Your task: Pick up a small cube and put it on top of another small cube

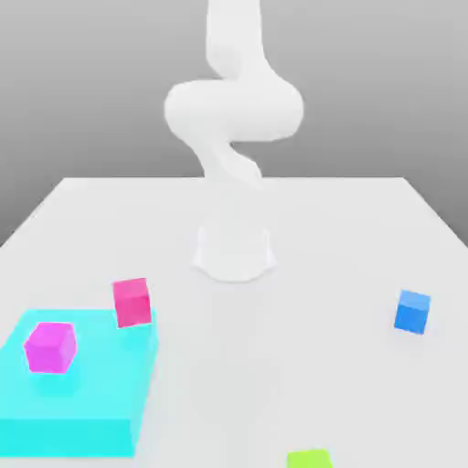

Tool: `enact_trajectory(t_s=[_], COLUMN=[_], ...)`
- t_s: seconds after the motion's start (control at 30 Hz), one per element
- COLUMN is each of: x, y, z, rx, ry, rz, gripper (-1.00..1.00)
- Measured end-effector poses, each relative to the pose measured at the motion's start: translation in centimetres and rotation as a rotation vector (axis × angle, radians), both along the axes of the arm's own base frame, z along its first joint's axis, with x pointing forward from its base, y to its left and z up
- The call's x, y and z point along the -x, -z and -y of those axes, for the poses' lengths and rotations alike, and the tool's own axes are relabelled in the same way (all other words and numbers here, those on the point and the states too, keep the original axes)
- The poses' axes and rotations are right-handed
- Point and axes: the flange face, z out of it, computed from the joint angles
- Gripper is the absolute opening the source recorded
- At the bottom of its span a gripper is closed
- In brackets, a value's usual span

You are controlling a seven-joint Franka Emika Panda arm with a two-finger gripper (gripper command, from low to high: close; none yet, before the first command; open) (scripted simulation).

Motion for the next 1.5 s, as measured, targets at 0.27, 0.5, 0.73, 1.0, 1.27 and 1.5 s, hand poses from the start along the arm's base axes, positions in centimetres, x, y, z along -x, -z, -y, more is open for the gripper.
enact_trajectory(t_s=[0.27,0.5,0.73,1.0,1.27,1.5], x=[-9.0,-14.0,-16.1,-15.2,-15.0,-15.0], y=[11.1,22.5,34.9,48.9,54.6,49.9], z=[-2.1,-4.0,-6.1,-8.2,-8.4,-8.4], rx=[0.038,0.055,0.057,0.036,0.034,0.033], ry=[-0.013,-0.038,-0.076,-0.116,-0.119,-0.12], rz=[-0.203,-0.376,-0.547,-0.726,-0.736,-0.737], gripper=[0.0,0.0,0.0,0.0,-1.0,-1.0])
